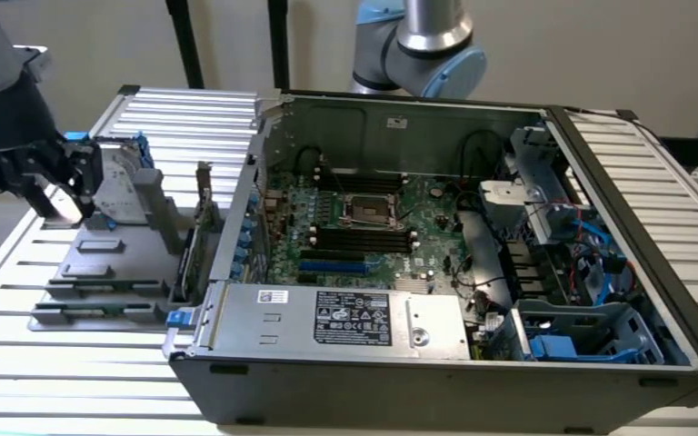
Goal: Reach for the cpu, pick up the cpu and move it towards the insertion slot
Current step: 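Pick up the cpu and move it towards the insertion slot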
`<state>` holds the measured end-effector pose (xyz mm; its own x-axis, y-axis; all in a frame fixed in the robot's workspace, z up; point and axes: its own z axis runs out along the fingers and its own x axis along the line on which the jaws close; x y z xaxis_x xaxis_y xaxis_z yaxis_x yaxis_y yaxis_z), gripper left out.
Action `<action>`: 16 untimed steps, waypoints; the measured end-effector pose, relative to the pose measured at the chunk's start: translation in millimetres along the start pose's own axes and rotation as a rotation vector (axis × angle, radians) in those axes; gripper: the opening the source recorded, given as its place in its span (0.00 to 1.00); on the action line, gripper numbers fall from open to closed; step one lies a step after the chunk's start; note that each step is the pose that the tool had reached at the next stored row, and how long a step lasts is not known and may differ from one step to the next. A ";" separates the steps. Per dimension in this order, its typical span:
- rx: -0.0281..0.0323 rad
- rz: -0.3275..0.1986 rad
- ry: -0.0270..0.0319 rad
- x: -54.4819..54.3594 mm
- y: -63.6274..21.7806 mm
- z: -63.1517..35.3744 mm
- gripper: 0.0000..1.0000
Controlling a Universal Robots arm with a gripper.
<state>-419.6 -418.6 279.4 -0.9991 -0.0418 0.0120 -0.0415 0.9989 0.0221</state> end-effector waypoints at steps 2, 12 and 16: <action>-0.0001 0.000 0.0000 -3.2 0.0 -9.3 0.54; -0.0021 0.000 0.0016 -39.3 -4.8 -55.2 0.54; -0.0045 0.000 0.0026 -56.9 -7.4 -73.4 0.54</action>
<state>-361.5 -425.3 352.0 -0.9990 -0.0422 0.0146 -0.0418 0.9988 0.0265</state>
